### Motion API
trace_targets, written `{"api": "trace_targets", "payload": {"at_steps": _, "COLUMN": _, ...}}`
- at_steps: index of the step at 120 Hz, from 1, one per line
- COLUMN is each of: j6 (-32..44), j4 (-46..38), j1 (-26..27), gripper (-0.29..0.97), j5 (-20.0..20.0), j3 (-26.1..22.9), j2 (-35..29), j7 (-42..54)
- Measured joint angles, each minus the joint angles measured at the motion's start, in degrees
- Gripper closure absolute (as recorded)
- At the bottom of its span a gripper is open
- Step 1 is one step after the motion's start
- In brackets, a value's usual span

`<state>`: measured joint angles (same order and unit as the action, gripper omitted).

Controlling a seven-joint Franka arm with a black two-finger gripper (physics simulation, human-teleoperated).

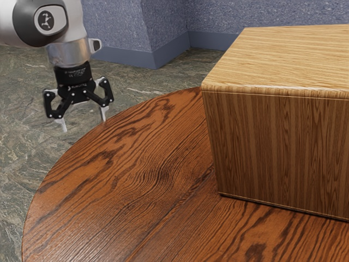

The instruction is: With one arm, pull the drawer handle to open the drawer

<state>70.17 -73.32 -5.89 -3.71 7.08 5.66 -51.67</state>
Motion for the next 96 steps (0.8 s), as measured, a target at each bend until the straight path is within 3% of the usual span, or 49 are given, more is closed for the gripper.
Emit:
{"api": "trace_targets", "payload": {"at_steps": 31, "j6": 3.06, "j4": -0.17, "j1": 0.21, "gripper": 0.00, "j5": 0.10, "j3": 0.01, "j2": -0.89, "j7": -11.06}}
{"api": "trace_targets", "payload": {"at_steps": 45, "j6": 6.07, "j4": -0.21, "j1": 3.62, "gripper": 0.00, "j5": -0.31, "j3": -0.27, "j2": -13.13, "j7": -14.63}}
{"api": "trace_targets", "payload": {"at_steps": 52, "j6": 12.02, "j4": -5.44, "j1": 13.84, "gripper": 0.00, "j5": -0.50, "j3": -0.22, "j2": -18.16, "j7": -16.17}}
{"api": "trace_targets", "payload": {"at_steps": 62, "j6": 26.42, "j4": -23.34, "j1": 23.01, "gripper": 0.00, "j5": -0.52, "j3": -0.76, "j2": -25.56, "j7": -18.18}}
{"api": "trace_targets", "payload": {"at_steps": 68, "j6": 34.88, "j4": -30.36, "j1": 24.75, "gripper": 0.00, "j5": -0.46, "j3": -2.08, "j2": -27.71, "j7": -19.31}}
{"api": "trace_targets", "payload": {"at_steps": 77, "j6": 44.33, "j4": -34.17, "j1": 25.43, "gripper": 0.00, "j5": -0.53, "j3": -3.20, "j2": -28.72, "j7": -20.83}}
{"api": "trace_targets", "payload": {"at_steps": 87, "j6": 51.47, "j4": -36.23, "j1": 25.51, "gripper": 0.00, "j5": -0.66, "j3": -3.48, "j2": -29.93, "j7": -22.22}}
{"api": "trace_targets", "payload": {"at_steps": 96, "j6": 55.82, "j4": -40.60, "j1": 25.47, "gripper": 0.00, "j5": -2.00, "j3": -3.05, "j2": -35.86, "j7": -23.27}}
